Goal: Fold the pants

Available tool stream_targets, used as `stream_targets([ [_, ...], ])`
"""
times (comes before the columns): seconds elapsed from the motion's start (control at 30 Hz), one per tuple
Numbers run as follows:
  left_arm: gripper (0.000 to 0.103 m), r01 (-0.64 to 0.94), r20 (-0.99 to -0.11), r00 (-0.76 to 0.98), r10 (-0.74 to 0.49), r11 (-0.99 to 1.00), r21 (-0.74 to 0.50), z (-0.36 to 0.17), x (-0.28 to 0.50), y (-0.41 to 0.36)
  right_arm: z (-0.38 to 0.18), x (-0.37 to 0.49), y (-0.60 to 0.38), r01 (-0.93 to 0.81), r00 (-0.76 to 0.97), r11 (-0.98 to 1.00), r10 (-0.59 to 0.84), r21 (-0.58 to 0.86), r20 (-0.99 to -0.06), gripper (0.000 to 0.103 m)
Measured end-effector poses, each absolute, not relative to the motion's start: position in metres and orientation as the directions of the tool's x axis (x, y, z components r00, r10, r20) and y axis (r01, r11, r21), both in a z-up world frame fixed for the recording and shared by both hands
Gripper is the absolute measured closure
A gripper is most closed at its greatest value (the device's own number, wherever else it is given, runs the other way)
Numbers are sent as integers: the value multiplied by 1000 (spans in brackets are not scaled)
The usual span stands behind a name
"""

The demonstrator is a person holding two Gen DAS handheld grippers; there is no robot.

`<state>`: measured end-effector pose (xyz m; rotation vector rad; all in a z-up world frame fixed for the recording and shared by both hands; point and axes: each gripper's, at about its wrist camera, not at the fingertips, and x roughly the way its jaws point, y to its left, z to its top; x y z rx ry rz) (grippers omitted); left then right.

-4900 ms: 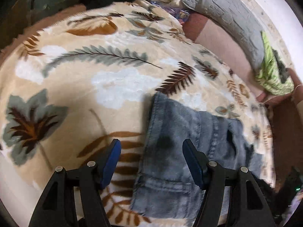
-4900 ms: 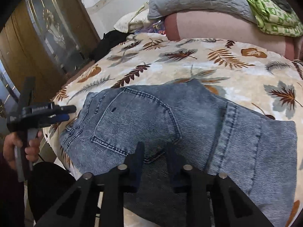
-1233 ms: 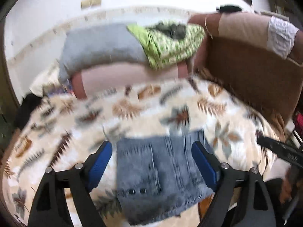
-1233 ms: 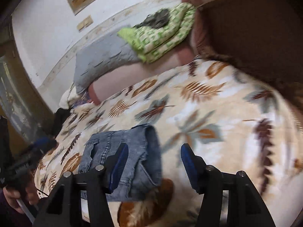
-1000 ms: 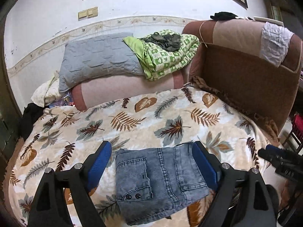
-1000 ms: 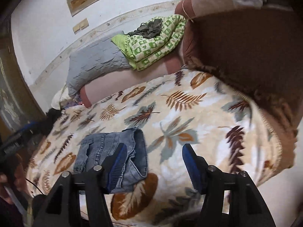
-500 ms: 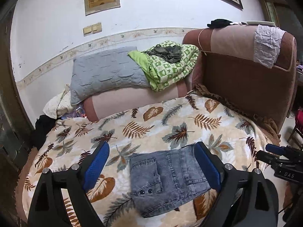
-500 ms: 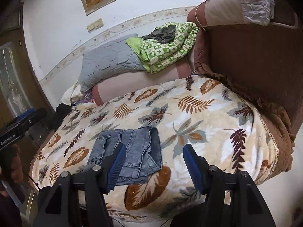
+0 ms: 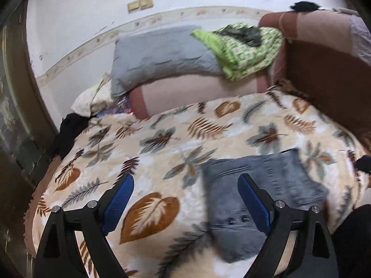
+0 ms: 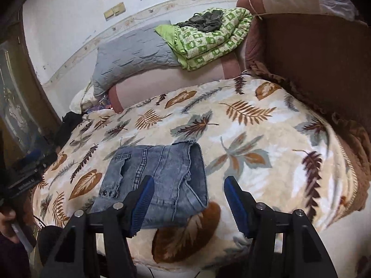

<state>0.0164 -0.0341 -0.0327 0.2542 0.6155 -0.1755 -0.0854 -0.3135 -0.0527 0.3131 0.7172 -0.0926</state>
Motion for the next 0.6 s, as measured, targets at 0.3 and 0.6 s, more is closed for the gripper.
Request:
stream_targets([
  [0.3, 12, 120, -629, 777, 21, 976, 181, -73, 87, -10, -84, -35, -344, 214, 775, 927, 30, 307, -631, 37],
  [0.6, 12, 122, -670, 741, 45, 972, 201, -99, 119, -15, -105, -20, -364, 202, 818, 902, 58, 380, -572, 37],
])
